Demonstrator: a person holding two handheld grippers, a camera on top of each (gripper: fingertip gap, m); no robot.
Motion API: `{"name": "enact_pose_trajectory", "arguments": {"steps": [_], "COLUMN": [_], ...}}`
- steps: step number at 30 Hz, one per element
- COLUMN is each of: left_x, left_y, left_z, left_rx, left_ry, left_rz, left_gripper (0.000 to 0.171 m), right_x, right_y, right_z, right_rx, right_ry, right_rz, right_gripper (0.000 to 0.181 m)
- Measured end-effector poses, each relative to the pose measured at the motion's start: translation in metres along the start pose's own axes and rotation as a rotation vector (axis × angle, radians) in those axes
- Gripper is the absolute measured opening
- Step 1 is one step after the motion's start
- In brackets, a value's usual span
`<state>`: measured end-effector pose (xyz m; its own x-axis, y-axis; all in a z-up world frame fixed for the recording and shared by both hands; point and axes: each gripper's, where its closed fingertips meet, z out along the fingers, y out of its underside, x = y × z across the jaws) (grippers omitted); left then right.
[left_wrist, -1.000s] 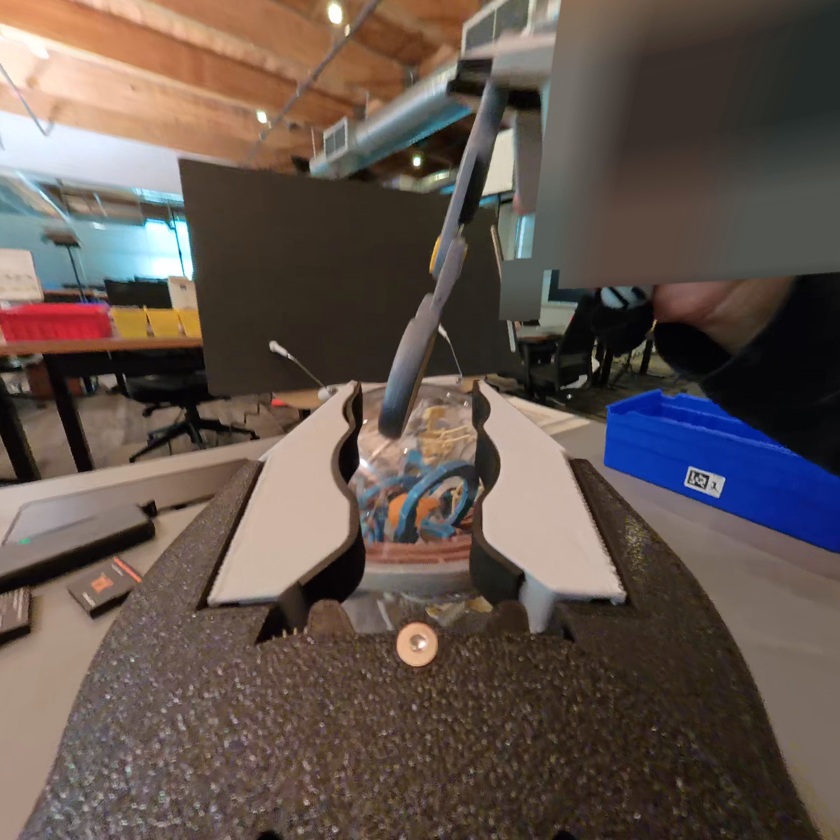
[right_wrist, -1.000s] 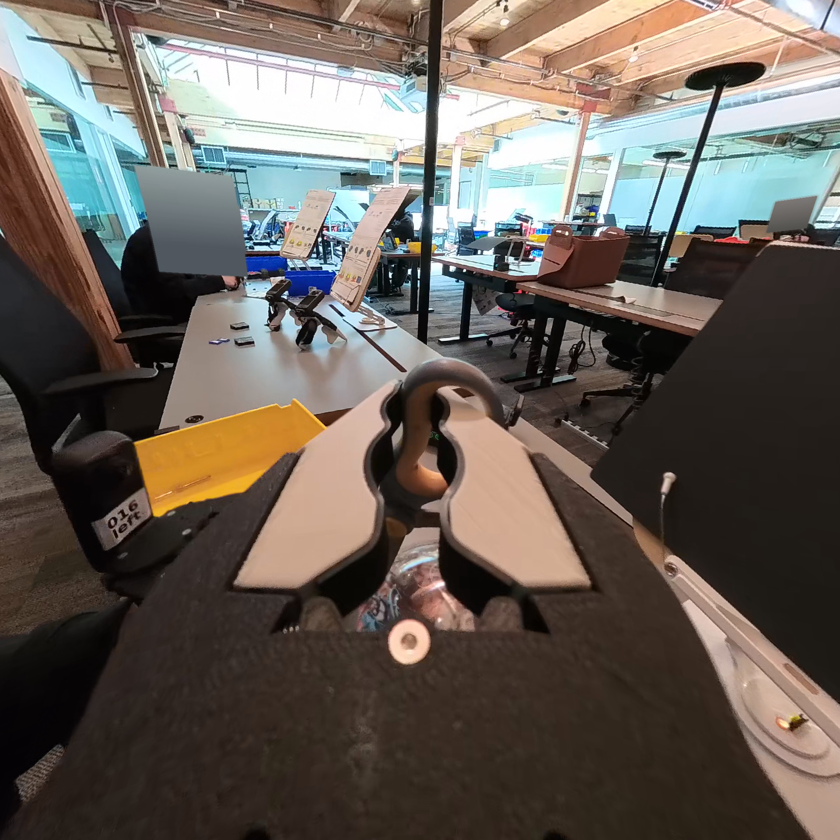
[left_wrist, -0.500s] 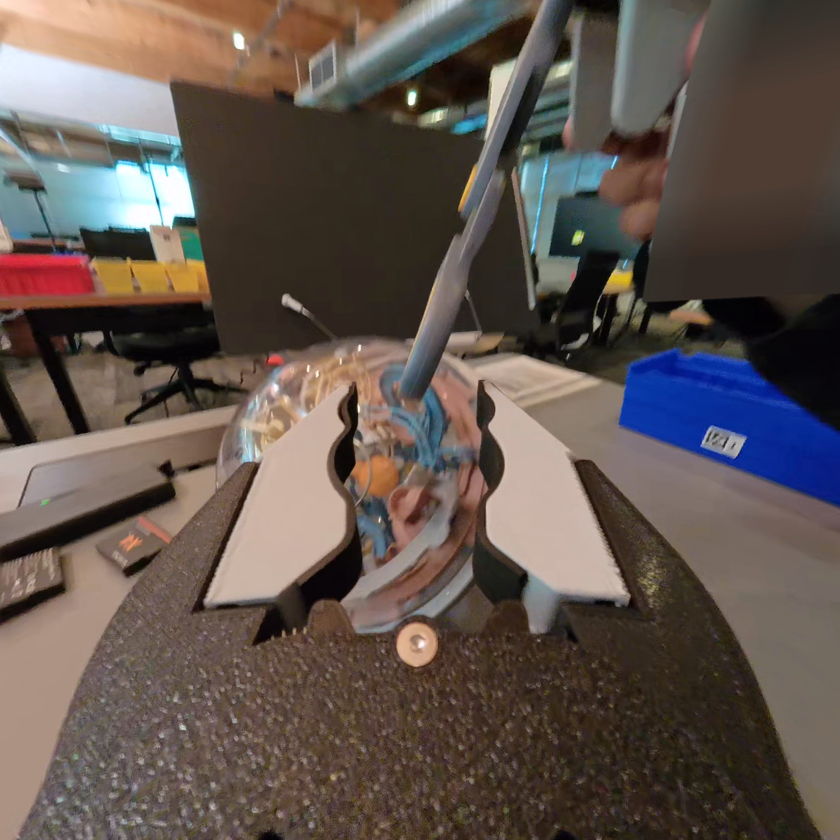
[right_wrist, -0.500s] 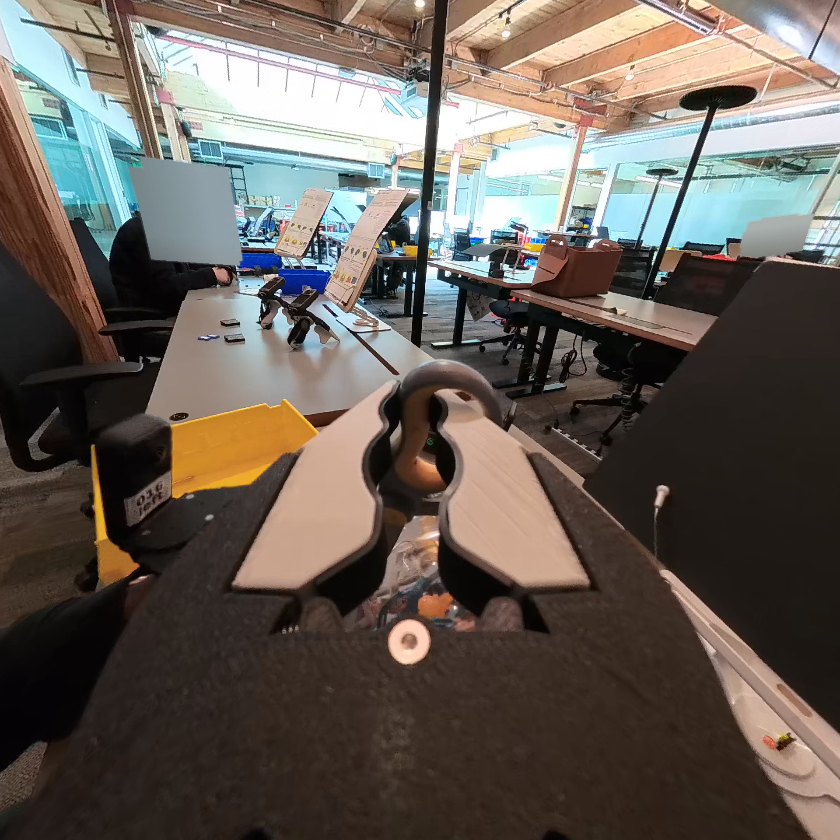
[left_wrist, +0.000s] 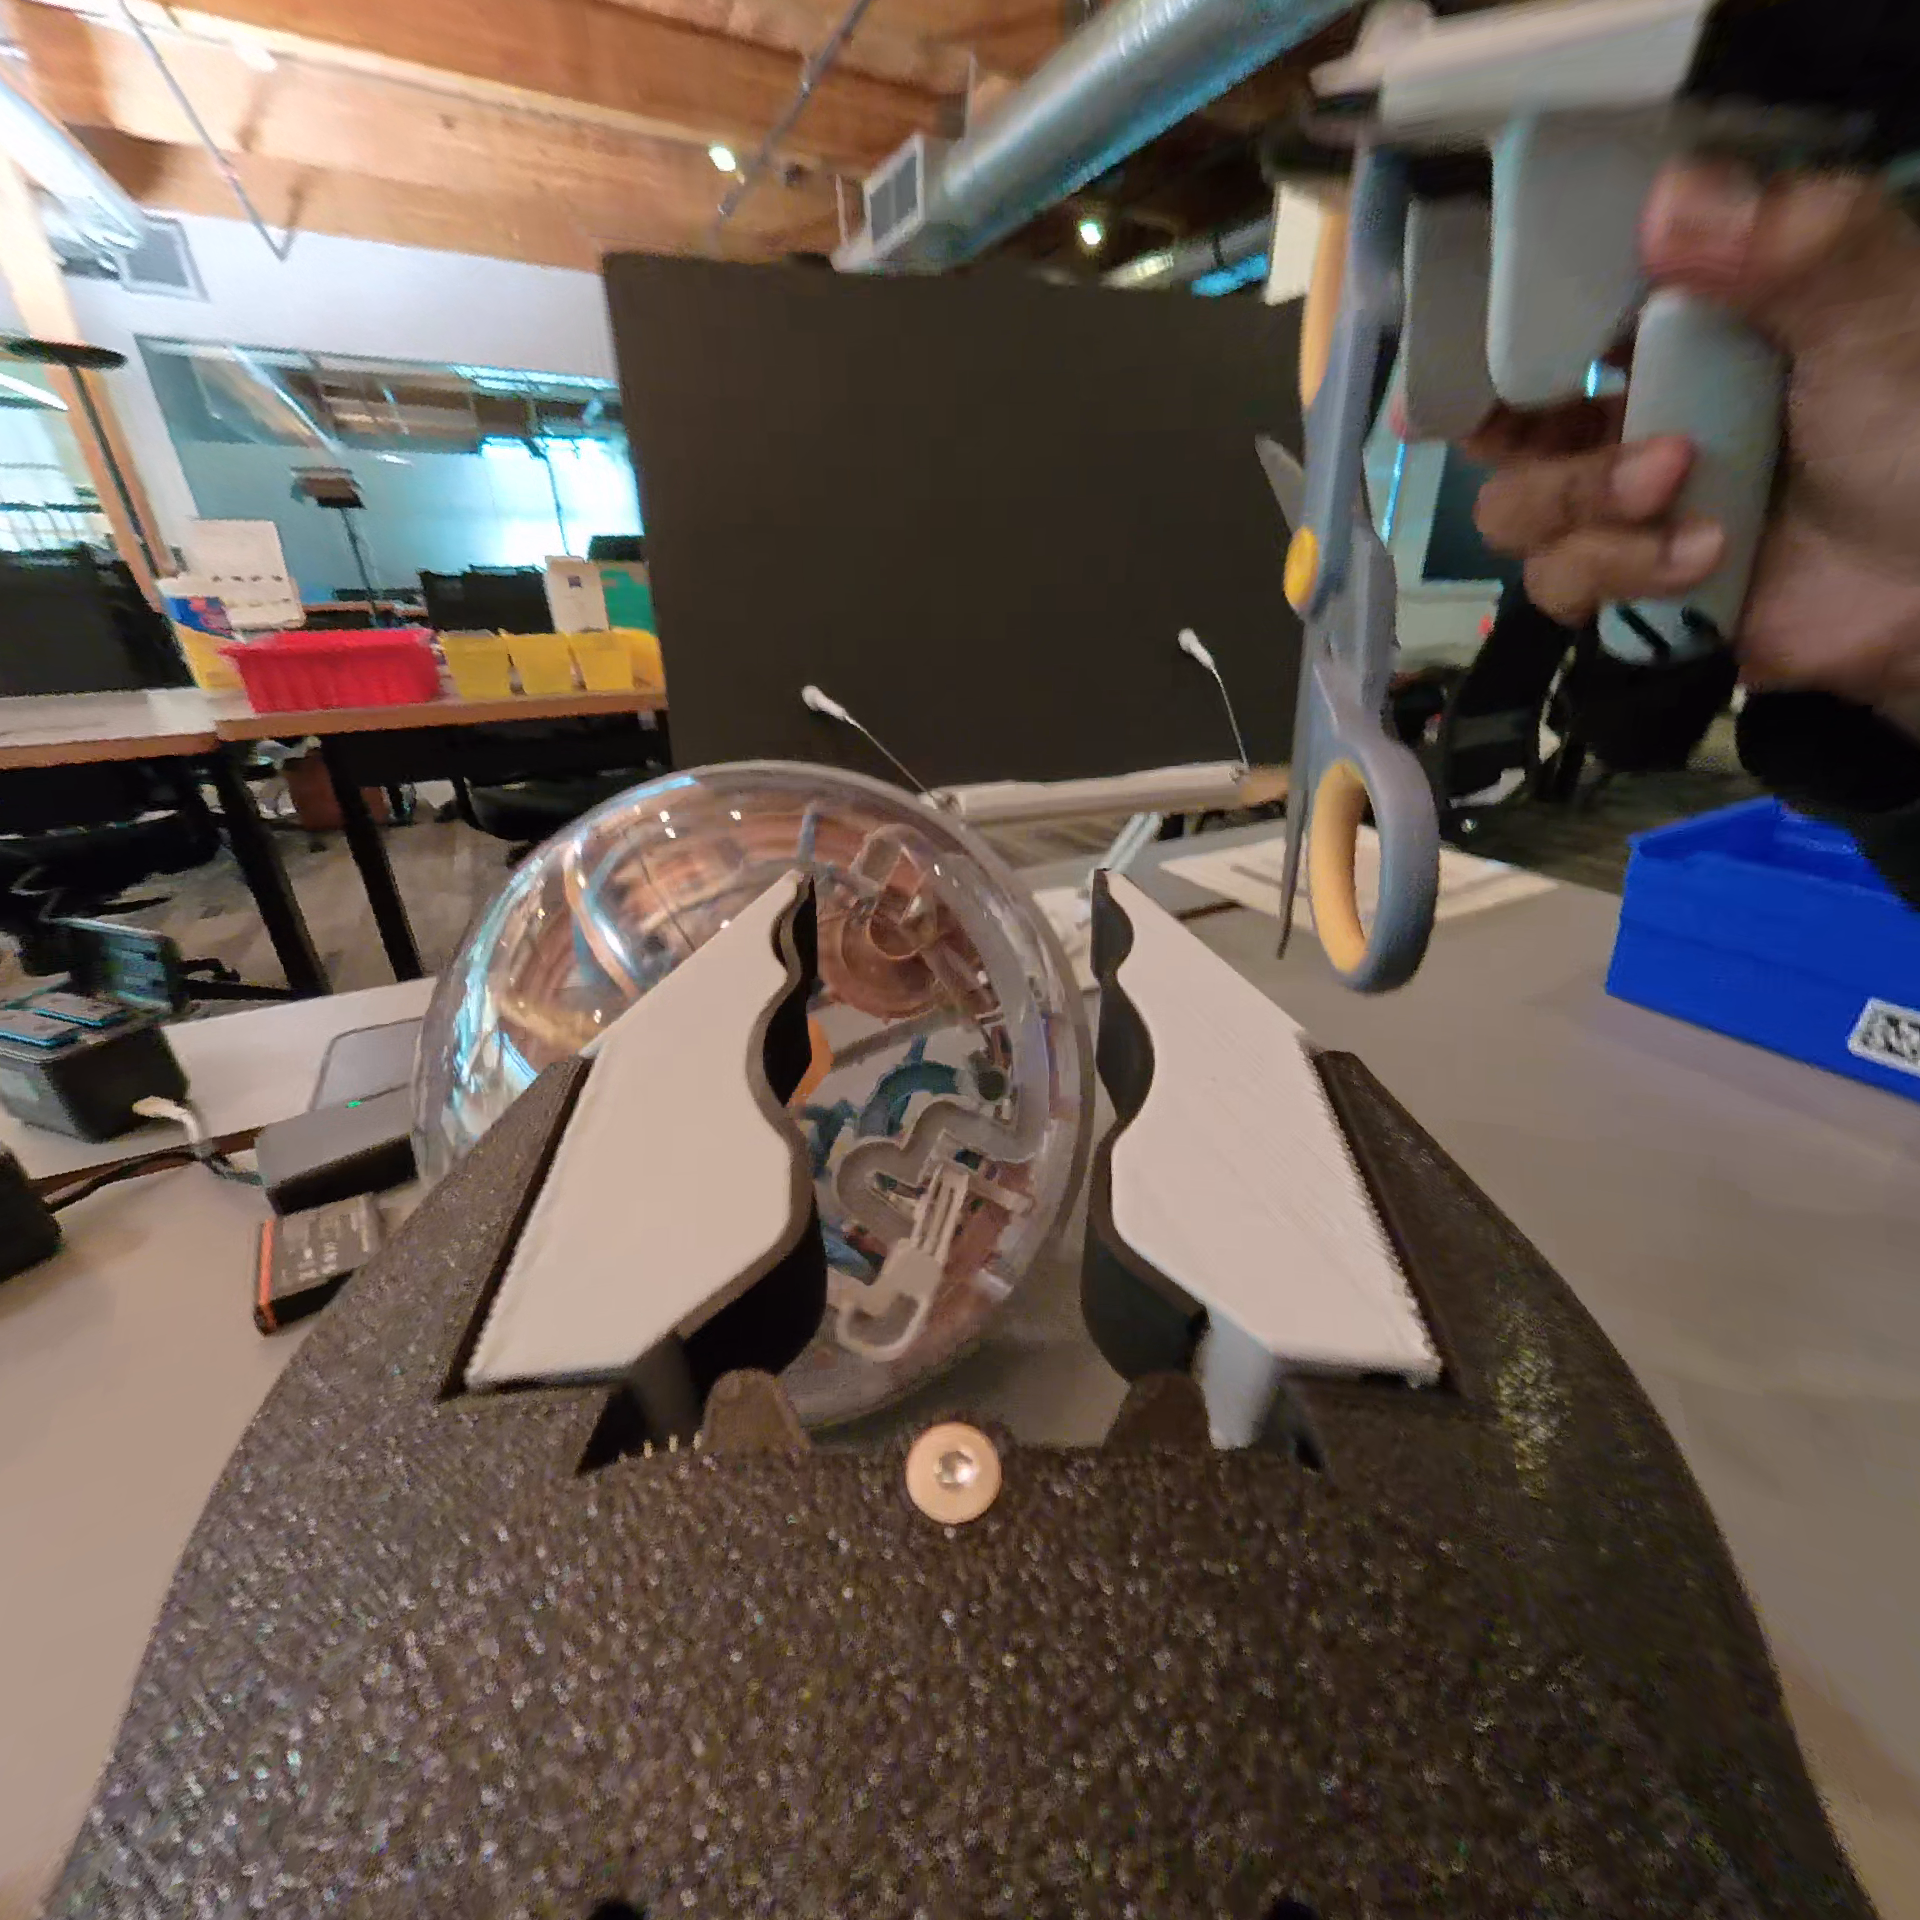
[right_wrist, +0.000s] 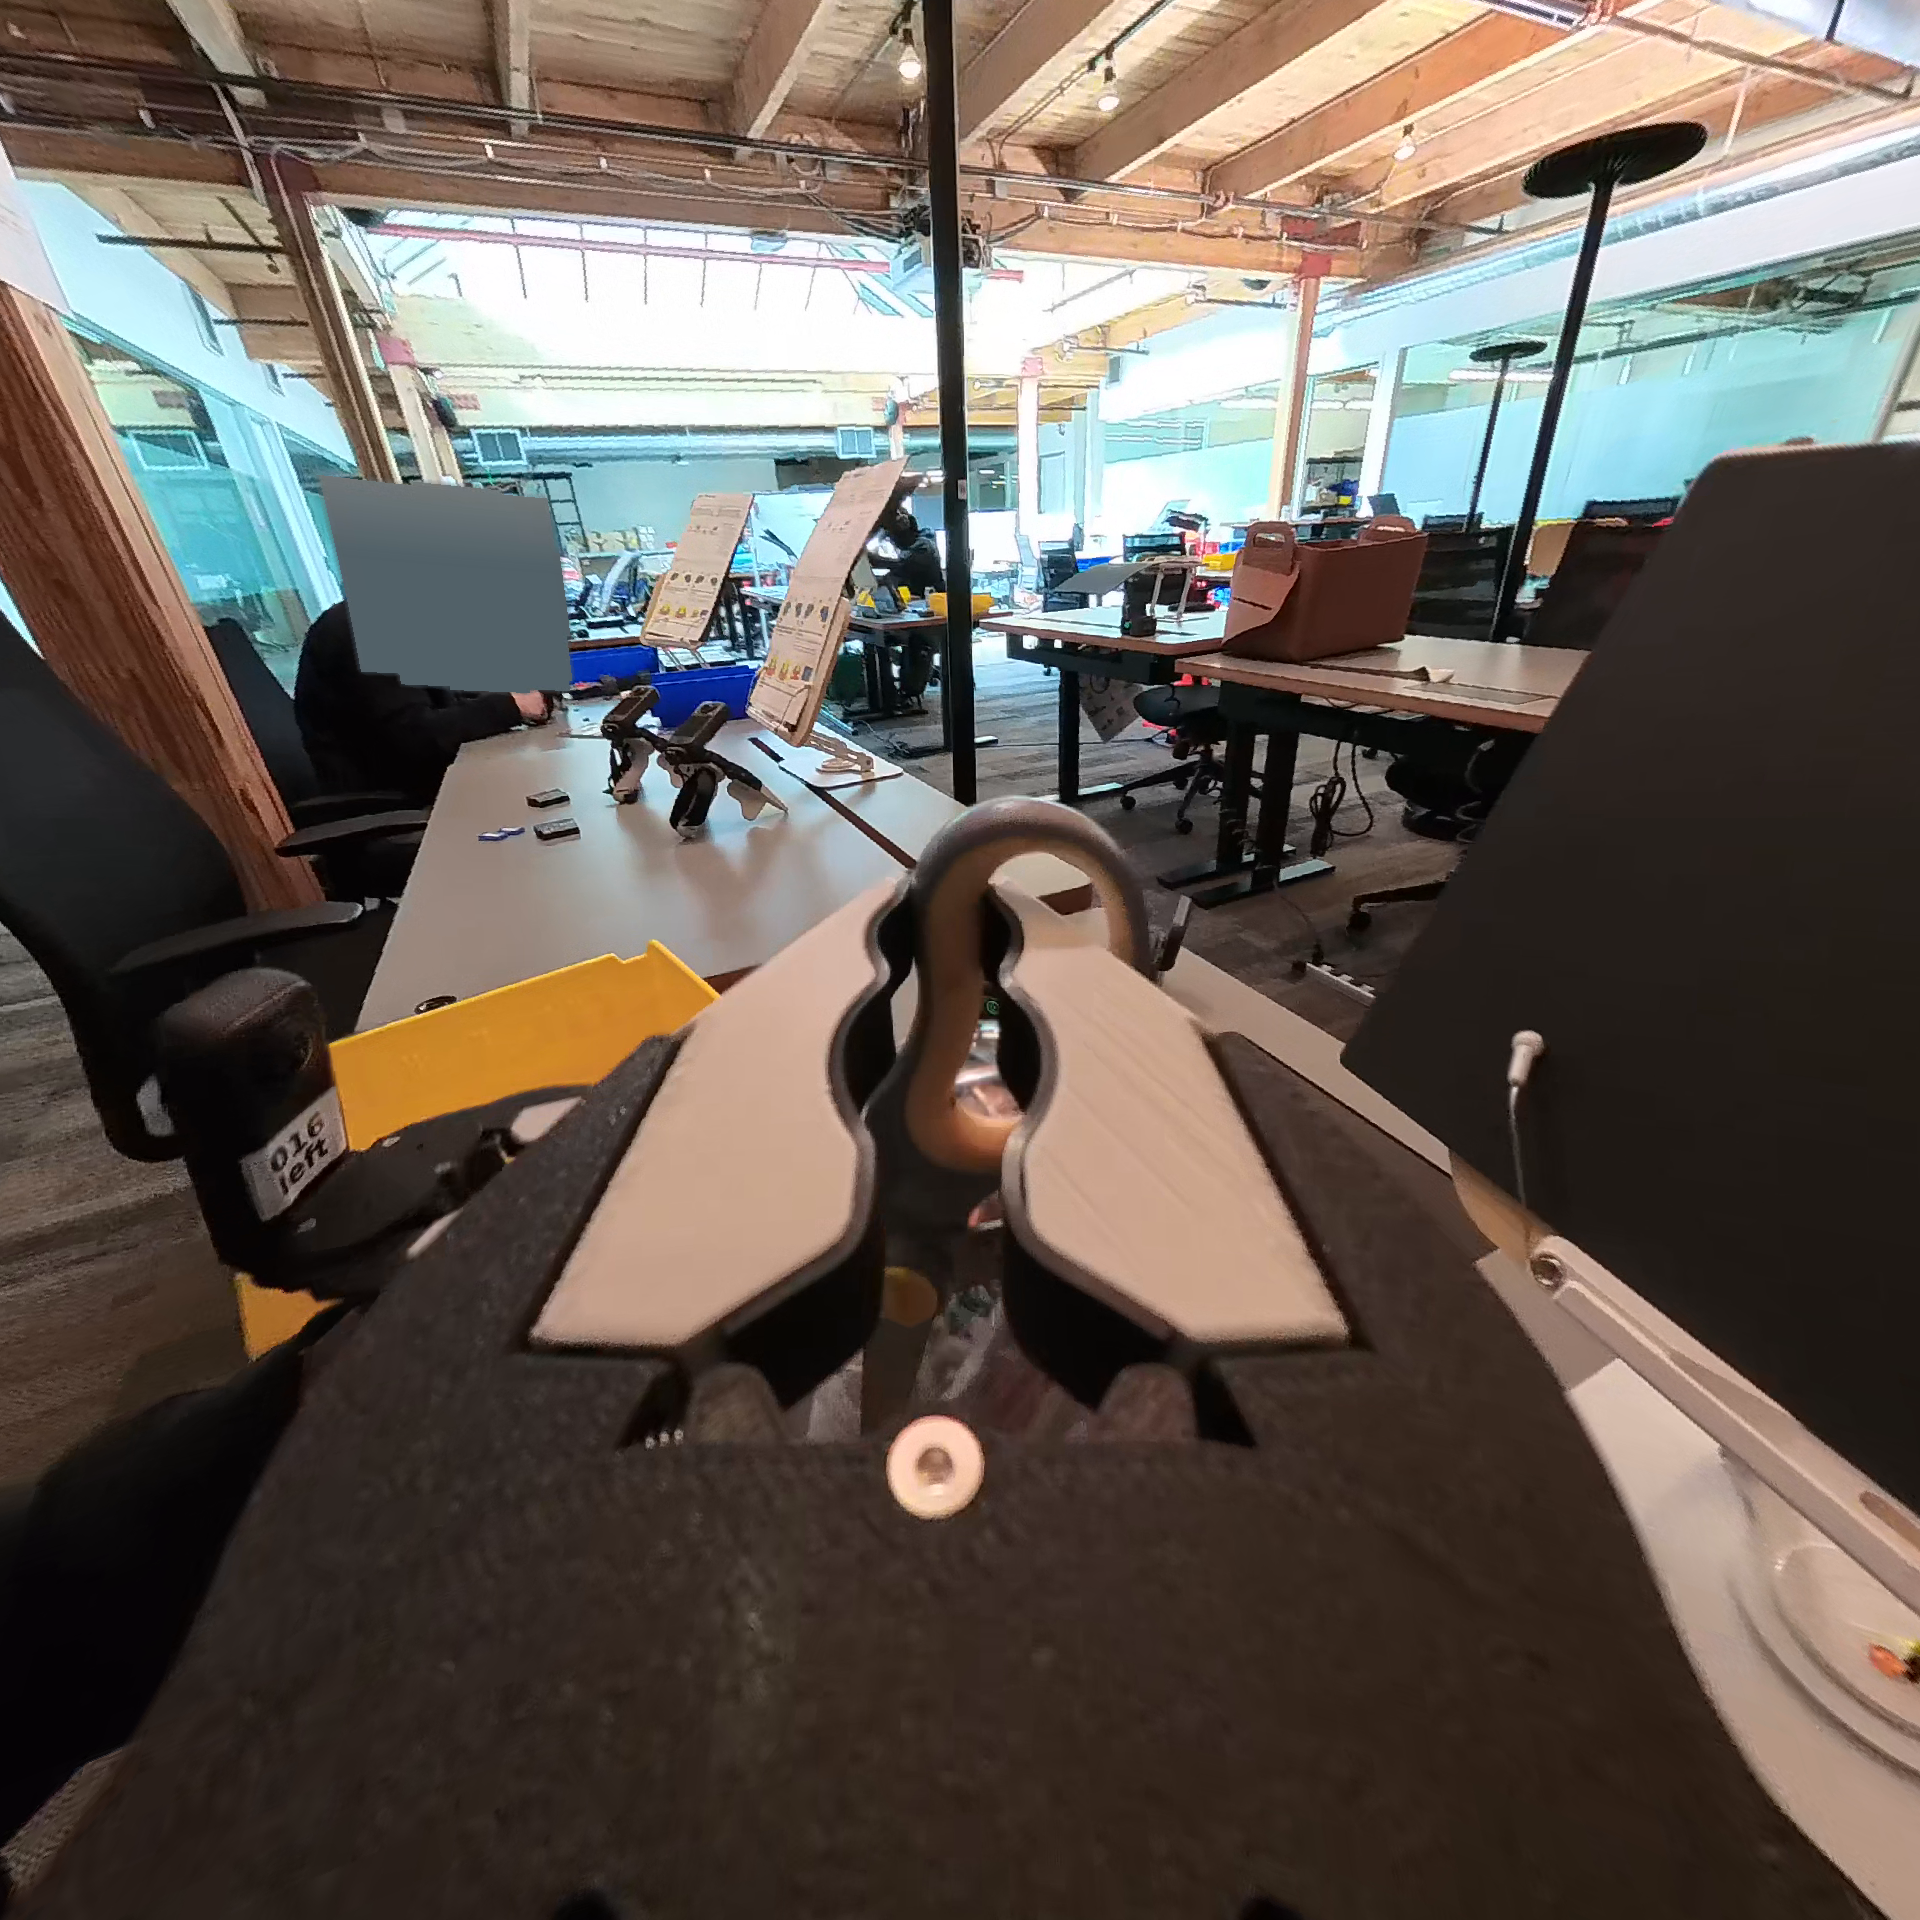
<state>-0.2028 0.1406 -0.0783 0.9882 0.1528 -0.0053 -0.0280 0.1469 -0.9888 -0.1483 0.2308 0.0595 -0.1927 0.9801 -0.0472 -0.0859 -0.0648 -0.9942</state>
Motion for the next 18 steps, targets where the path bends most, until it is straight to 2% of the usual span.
{"name": "enact_pose_trajectory", "arguments": {"steps": [3,8,12,15,18], "left_x": [-0.033,-0.087,-0.098,-0.11,-0.113], "left_y": [-0.013,-0.011,-0.004,0.016,0.025], "left_z": [0.004,0.023,0.031,0.028,0.024], "left_rx": [0.02,-0.142,-0.194,-0.267,-0.26], "left_ry": [-0.14,-0.388,-0.349,-0.373,-0.382], "left_rz": [-0.027,0.05,-0.041,-0.092,-0.083], "left_gripper": [0.052,0.052,0.052,0.052,0.052], "right_x": [0.0,0.001,0.006,0.015,0.021], "right_y": [0.003,0.014,0.028,0.046,0.067], "right_z": [0.0,0.0,-0.008,-0.019,-0.028], "right_rx": [0.022,0.055,0.049,0.016,-0.035], "right_ry": [-0.039,-0.099,-0.132,-0.126,-0.119], "right_rz": [0.028,0.079,0.116,0.11,0.083], "right_gripper": [0.011,0.011,0.012,0.012,0.011]}}
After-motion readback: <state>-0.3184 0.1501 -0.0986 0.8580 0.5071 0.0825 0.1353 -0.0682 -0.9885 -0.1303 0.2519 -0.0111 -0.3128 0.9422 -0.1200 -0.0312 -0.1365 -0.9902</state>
